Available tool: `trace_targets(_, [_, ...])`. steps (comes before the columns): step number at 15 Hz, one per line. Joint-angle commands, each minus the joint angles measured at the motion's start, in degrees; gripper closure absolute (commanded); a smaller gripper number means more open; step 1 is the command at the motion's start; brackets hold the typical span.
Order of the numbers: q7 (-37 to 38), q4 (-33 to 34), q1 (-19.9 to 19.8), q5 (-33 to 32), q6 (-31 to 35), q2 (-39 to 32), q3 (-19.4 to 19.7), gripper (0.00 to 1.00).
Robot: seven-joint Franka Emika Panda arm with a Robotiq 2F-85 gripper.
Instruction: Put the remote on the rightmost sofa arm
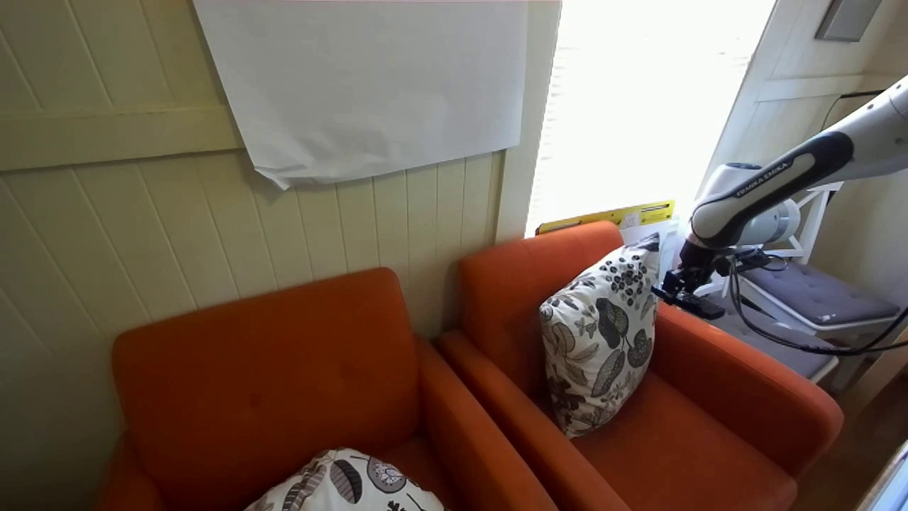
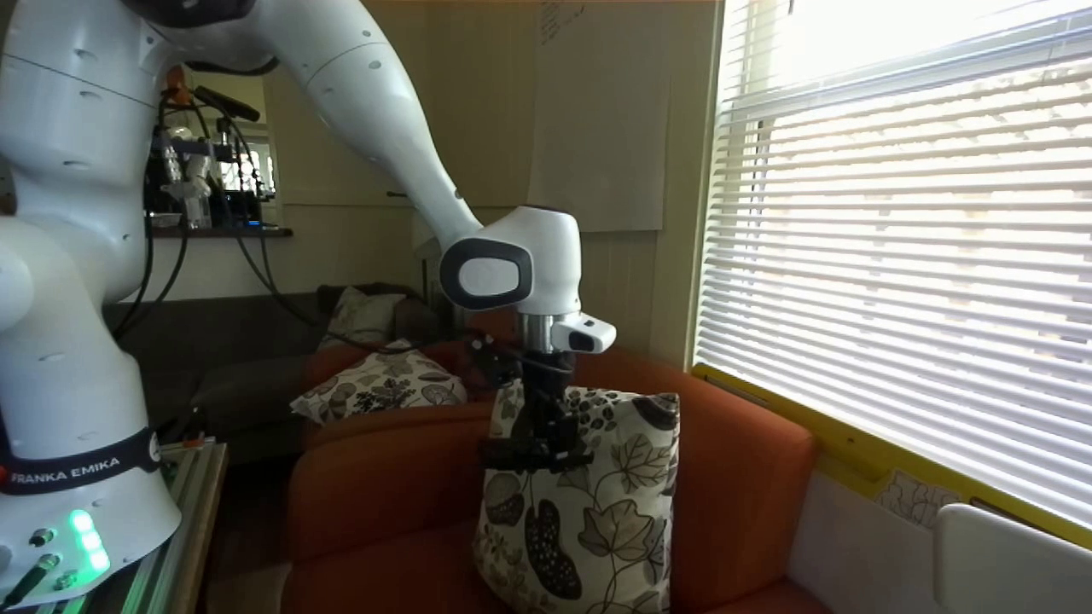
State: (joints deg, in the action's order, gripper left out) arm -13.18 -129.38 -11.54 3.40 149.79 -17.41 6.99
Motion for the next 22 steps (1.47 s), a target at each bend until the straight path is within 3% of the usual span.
trace_targets(1, [-8.26, 6.33, -5.46, 3.51, -5.11, -2.85, -1.12, 0.64])
trace_targets(6, [-14.93, 12.12, -9.8, 1.45, -9.01, -7.86, -0.06, 0.64])
trace_targets(8, [-15.84, 13.56, -10.56, 0.74, -7.22, -10.93, 0.12, 0.64])
trace_targets(11, [-15.47, 18.19, -13.97, 5.27, -9.4, -16.38, -2.05, 0.64])
trace_targets(12, [-14.39, 13.35, -12.08, 1.84, -6.93, -12.28, -0.73, 0.39])
trace_targets(16, [-14.38, 16.6, -13.58, 3.0, -7.2, -16.31, -1.63, 0.39])
trace_targets(17, [-14.38, 16.81, -13.58, 3.05, -7.3, -16.37, -1.67, 0.64])
trace_targets(22, [-15.33, 18.86, -15.5, 4.34, -3.23, -19.25, -2.43, 0.64])
